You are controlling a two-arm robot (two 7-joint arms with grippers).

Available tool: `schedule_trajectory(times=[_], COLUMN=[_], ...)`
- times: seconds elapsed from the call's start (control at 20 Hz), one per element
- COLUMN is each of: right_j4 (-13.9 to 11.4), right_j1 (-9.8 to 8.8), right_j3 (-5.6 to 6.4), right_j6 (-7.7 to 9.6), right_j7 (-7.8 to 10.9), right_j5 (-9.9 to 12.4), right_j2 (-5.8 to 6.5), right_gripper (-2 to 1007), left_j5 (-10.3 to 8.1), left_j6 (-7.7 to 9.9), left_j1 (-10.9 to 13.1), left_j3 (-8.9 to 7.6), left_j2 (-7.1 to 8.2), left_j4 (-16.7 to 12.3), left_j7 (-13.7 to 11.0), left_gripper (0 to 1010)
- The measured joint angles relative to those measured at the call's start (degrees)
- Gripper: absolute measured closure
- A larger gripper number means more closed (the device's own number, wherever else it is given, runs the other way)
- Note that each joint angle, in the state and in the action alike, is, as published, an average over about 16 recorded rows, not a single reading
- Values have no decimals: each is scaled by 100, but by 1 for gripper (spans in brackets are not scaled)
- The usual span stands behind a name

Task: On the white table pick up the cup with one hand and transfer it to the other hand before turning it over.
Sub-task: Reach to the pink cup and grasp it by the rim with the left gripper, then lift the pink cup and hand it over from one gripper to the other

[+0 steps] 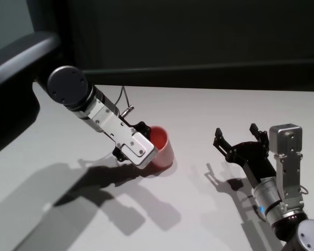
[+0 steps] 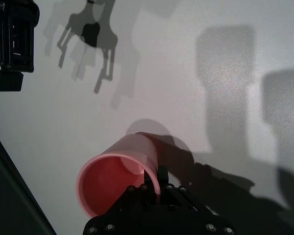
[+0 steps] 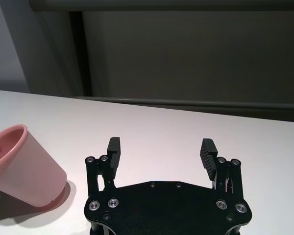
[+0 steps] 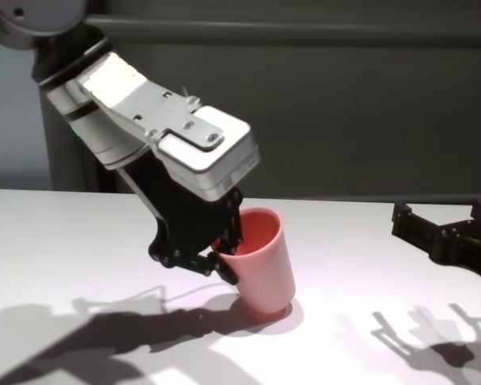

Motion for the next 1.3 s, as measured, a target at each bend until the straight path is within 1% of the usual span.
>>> schedule_trajectory(times=[0.35,0.65,0.85,1.05,1.15,1.3], right_j4=[0,0,0,0,0,0], right_j1=[0,0,0,0,0,0], right_j3=[0,0,0,0,0,0], right_j6=[0,0,0,0,0,0], right_j7=[0,0,0,0,0,0], right_j5=[0,0,0,0,0,0], right_j2=[0,0,0,0,0,0], right_gripper=[3,3,3,3,3,3], left_j5=[-41,-208,-389,-612,-739,-982], left_j6=[-1,4,15,48,79,151], left_j1=[1,18,53,116,164,263], left_j3=[-9,-80,-172,-300,-382,-536], left_j2=[7,45,107,213,283,410], left_j4=[-3,-25,-71,-159,-219,-328], left_j7=[9,101,220,386,483,639], left_gripper=[962,962,962,962,962,962])
